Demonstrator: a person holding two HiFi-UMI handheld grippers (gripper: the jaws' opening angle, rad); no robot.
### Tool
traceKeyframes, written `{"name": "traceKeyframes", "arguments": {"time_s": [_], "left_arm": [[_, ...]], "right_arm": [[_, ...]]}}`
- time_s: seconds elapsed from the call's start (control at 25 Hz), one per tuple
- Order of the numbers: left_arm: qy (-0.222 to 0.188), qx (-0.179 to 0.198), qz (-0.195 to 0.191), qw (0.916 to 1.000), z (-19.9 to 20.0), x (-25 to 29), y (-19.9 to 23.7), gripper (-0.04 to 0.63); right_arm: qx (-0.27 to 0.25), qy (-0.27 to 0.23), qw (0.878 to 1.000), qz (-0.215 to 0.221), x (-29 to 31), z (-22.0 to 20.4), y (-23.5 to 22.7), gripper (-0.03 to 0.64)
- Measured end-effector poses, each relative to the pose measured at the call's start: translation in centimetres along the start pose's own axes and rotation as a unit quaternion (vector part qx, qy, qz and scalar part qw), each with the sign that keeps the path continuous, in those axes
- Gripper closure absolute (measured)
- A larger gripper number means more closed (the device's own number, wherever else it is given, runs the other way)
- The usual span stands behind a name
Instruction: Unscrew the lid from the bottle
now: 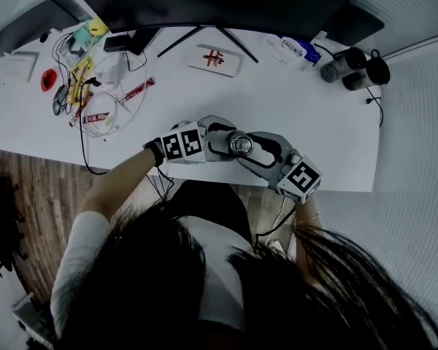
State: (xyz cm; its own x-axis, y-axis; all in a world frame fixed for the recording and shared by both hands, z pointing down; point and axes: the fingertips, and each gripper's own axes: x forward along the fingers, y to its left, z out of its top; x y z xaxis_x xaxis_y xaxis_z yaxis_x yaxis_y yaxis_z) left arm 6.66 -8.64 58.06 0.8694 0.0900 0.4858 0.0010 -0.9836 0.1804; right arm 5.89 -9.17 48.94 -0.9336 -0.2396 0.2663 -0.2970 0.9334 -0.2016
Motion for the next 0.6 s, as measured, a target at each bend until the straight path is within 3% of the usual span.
{"name": "traceKeyframes", "arguments": {"time_s": [0.16, 0.32, 0.6], "left_arm": [[-0.015, -0.009, 0.021, 0.9996, 1.0, -1.4, -0.7, 0.23], [-0.052, -0.012, 0.067, 0.9964, 2.9, -3.5, -0.8, 0.232], [-0.137, -0.013, 0.158, 0.9778, 8.3, -7.7, 0.0, 0.253]], "right_arm": [[0.017, -0.028, 0.999, -0.034, -1.0, 1.7, 0.5, 0.387], [0.045, -0.068, 0.991, -0.102, -2.9, 3.5, -0.1, 0.387], [0.071, -0.134, 0.962, -0.226, -6.6, 6.9, -1.1, 0.387]]}}
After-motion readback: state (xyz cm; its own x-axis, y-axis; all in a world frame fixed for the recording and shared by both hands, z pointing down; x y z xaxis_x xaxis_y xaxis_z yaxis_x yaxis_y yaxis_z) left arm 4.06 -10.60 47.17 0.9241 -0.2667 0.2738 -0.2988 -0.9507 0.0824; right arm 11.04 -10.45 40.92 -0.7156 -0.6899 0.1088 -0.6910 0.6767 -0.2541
